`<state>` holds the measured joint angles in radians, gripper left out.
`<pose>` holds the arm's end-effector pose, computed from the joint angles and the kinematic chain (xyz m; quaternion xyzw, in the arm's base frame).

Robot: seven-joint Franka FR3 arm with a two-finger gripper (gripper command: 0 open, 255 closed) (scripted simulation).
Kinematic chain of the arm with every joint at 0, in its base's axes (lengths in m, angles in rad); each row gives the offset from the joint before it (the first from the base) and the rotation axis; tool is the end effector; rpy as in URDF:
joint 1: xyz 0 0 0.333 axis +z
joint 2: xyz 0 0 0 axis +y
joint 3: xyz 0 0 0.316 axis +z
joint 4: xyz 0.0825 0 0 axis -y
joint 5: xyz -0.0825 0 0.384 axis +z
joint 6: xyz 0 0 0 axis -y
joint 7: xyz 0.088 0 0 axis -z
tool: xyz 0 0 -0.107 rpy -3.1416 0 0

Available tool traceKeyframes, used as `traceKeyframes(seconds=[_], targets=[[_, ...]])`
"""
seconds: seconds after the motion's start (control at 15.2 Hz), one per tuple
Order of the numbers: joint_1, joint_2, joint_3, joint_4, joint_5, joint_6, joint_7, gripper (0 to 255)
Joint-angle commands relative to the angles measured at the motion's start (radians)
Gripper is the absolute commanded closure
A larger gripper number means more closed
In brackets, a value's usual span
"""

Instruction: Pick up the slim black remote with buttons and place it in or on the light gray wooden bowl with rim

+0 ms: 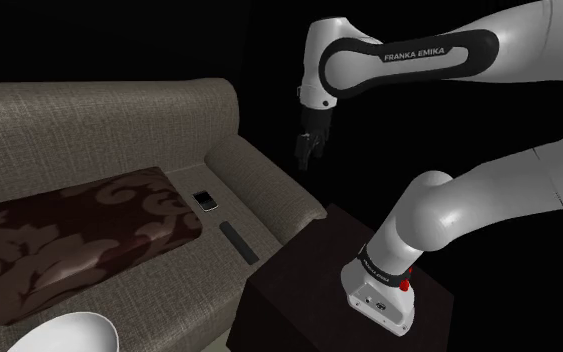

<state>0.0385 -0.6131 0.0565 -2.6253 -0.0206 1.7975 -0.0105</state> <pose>0.3300 0.0293 0.4259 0.9927 0.0489 -0.1065 0.0299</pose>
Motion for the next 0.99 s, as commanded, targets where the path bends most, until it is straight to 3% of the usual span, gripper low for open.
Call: traceKeyframes(seconds=[0.0,0.46,0.92], targets=[[0.001,0.045,0.007,-0.031,0.014,0.079,0.023,0],[0.017,0.274,0.045,-0.084,0.068,0.361,0.108,0],[0.033,0.573,0.076,-0.054,0.107,0.634,0.184,0]])
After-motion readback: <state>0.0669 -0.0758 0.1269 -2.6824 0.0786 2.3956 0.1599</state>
